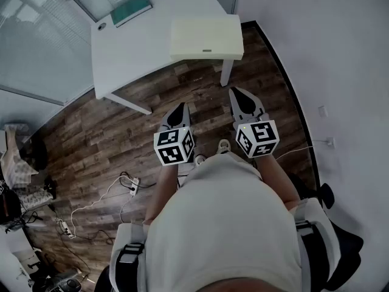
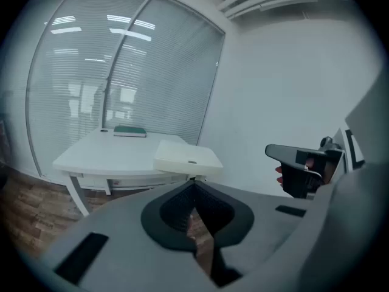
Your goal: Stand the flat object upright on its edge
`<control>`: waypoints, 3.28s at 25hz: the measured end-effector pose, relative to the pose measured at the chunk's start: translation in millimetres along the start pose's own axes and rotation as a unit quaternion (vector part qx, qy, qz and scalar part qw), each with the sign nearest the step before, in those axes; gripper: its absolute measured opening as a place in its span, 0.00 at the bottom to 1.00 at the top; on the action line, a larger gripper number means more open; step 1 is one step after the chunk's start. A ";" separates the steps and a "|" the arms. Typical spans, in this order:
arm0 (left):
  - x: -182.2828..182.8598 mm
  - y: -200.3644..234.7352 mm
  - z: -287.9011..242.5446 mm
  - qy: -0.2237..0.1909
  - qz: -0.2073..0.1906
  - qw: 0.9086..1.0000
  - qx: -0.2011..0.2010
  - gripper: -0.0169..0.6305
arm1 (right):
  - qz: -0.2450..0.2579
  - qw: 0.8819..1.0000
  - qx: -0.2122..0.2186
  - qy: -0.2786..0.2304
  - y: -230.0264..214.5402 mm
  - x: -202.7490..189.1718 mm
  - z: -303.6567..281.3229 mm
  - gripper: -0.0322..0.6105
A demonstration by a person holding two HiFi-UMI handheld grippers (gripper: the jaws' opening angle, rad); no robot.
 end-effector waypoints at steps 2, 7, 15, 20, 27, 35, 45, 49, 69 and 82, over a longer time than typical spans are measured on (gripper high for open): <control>-1.7 9.3 9.3 -0.005 0.008 1.000 0.000 0.06 | 0.001 1.000 0.001 -0.002 10.6 -2.3 1.6 0.08; -5.7 21.7 26.4 -0.010 -0.001 1.000 -0.003 0.06 | 0.001 1.000 0.001 0.002 28.9 -8.5 7.1 0.08; -6.7 37.8 37.8 -0.007 -0.001 1.000 -0.020 0.06 | -0.022 1.000 0.021 0.007 50.6 -18.3 7.6 0.08; -10.0 46.0 43.3 -0.008 0.000 1.000 -0.026 0.06 | -0.057 0.998 0.030 0.006 61.6 -22.8 4.5 0.08; -13.2 51.5 47.1 -0.008 0.014 0.999 -0.030 0.06 | -0.062 0.998 0.021 0.006 71.1 -24.3 -0.4 0.08; -11.0 53.9 38.5 0.002 0.011 0.999 -0.031 0.06 | -0.074 0.997 0.010 -0.002 60.6 -24.6 -7.8 0.08; 5.9 63.5 4.1 0.004 0.010 1.000 -0.028 0.06 | -0.088 0.996 0.010 -0.008 33.1 -17.7 -47.4 0.08; 15.8 71.6 -17.4 0.008 0.019 0.999 -0.024 0.06 | -0.085 0.996 0.013 -0.004 19.5 -11.4 -70.9 0.08; 81.9 65.1 -122.6 0.007 0.032 0.999 -0.022 0.06 | -0.090 0.996 0.024 0.000 -68.4 19.8 -157.5 0.08; 99.2 51.5 -169.3 0.007 0.038 0.999 -0.015 0.06 | -0.108 0.994 0.032 0.002 -110.1 19.4 -185.7 0.08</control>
Point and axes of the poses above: the fingertips, and each gripper's own axes: z backward along the fingers, y to its left, x out of its top, the point moved 8 cm from there along z, backward along the fingers, and after that the axes turned 11 degrees about x, right-handed, at the moved point
